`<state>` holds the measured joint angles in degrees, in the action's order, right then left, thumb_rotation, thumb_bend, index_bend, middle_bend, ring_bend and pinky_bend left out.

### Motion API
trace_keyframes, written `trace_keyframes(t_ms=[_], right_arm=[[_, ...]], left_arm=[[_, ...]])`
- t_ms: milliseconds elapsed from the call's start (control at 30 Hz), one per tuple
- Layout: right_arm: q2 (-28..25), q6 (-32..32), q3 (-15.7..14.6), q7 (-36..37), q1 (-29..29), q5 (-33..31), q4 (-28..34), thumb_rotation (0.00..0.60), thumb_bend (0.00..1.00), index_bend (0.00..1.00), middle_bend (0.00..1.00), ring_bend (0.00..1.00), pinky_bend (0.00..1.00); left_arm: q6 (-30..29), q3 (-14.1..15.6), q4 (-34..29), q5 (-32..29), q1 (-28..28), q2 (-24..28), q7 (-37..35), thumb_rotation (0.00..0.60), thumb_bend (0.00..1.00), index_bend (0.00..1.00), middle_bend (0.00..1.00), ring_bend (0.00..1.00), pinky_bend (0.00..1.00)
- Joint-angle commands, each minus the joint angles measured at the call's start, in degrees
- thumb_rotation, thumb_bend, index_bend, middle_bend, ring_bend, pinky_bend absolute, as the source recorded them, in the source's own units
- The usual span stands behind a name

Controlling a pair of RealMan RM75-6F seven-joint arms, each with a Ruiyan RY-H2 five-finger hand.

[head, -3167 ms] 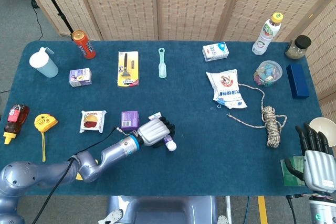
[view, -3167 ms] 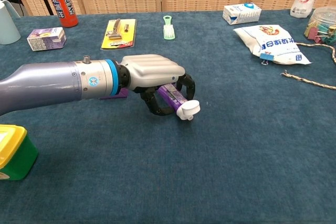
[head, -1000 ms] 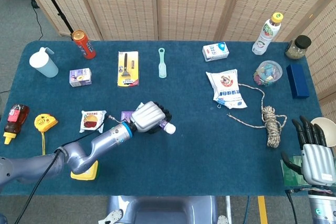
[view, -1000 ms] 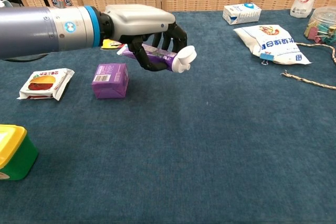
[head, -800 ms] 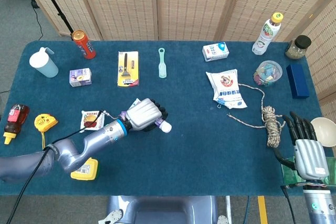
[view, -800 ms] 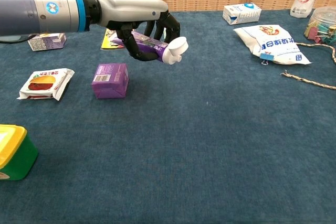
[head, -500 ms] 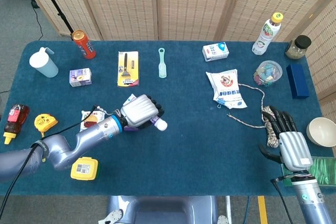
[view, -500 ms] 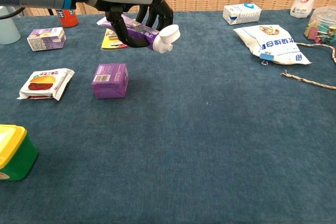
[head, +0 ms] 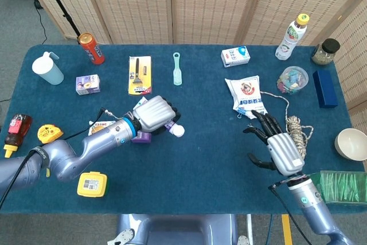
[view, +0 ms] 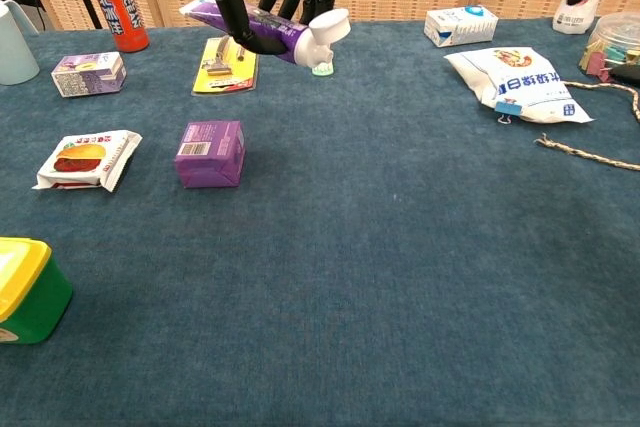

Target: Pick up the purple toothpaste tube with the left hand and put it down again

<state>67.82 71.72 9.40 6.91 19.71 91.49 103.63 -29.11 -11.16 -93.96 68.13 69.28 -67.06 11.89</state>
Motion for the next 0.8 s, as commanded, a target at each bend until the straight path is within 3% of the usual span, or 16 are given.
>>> trace_keyframes(t_ms=[33,800], right_arm=[[2.1,-1.1,0.5,0.5,1.8,0.4,-1.0,0.6,0.33,0.28,0.0,0.0,0.0],[8.6,-2.7,0.9,1.6,7.9,0.0,-3.7,0.6,0.33,0.24,0.0,0.0,0.0]], left_arm=[[2.2,0.0,-0.3,-5.4,2.9,0.9,2.2,0.6,0.51,0.5,0.45,0.41,0.48],[1.4,4.8,2.8,-23.0,16.0,-3.2,10.2,0.6,0.51,0.5,0.45,0.41,0.48]])
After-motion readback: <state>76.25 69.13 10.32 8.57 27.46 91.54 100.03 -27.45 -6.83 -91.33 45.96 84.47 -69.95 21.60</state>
